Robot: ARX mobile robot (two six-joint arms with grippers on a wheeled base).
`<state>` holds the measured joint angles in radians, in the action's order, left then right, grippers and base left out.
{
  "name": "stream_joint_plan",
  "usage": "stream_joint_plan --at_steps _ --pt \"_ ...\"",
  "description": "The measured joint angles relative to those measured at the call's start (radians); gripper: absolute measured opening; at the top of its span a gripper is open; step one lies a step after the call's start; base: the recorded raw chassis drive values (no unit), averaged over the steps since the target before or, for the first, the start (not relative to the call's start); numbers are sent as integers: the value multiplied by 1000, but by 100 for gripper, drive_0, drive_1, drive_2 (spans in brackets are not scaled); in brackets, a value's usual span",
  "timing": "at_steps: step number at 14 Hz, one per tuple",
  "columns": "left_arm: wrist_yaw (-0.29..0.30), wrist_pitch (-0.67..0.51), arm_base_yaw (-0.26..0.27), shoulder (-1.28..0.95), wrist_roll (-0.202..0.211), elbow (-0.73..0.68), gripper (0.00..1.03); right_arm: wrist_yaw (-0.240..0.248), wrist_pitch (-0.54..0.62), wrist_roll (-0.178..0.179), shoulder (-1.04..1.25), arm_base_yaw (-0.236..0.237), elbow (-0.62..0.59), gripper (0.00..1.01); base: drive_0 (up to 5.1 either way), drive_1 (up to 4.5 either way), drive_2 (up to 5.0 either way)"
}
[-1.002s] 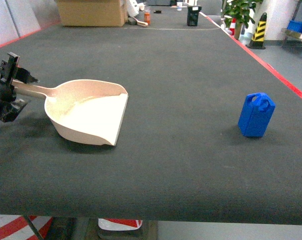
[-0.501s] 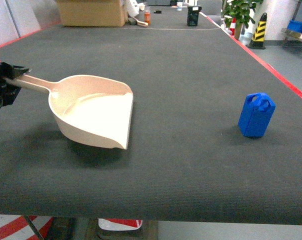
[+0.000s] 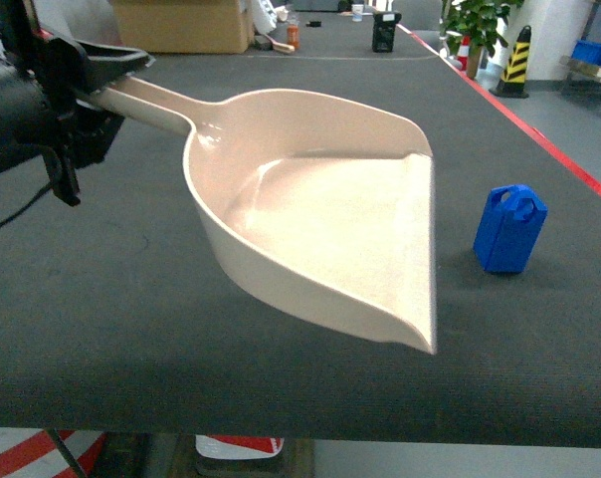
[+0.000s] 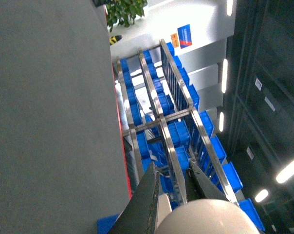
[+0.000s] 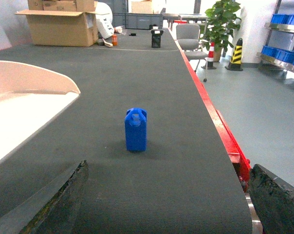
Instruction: Place part in tray to right shelf
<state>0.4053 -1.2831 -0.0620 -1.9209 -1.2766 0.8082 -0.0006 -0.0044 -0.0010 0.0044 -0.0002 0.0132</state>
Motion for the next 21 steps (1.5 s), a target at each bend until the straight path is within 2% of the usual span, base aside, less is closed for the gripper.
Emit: stream_joint_plan --at_steps 1,5,7,11,12,19,20,21 --pt "14 5 -30 -1 -22 -12 13 0 0 0 0 0 0 98 0 0 0" --pt "18 3 -71 -19 -98 -10 13 0 0 0 0 0 0 98 0 0 0" --pt "-48 2 -91 -16 -172 -3 13 0 0 0 0 0 0 98 0 0 0" --pt "-91 3 -134 -15 -272 -27 13 0 0 0 0 0 0 98 0 0 0" --pt "-86 4 -141 -6 -285 -33 13 0 0 0 0 0 0 98 0 0 0" --pt "-73 3 -142 33 -286 -34 13 0 0 0 0 0 0 98 0 0 0" --pt "-73 3 -142 33 -286 -34 13 58 -42 -7 15 19 9 98 0 0 0" --pt "-72 3 -142 33 -286 -34 13 256 -53 -27 177 63 47 98 0 0 0"
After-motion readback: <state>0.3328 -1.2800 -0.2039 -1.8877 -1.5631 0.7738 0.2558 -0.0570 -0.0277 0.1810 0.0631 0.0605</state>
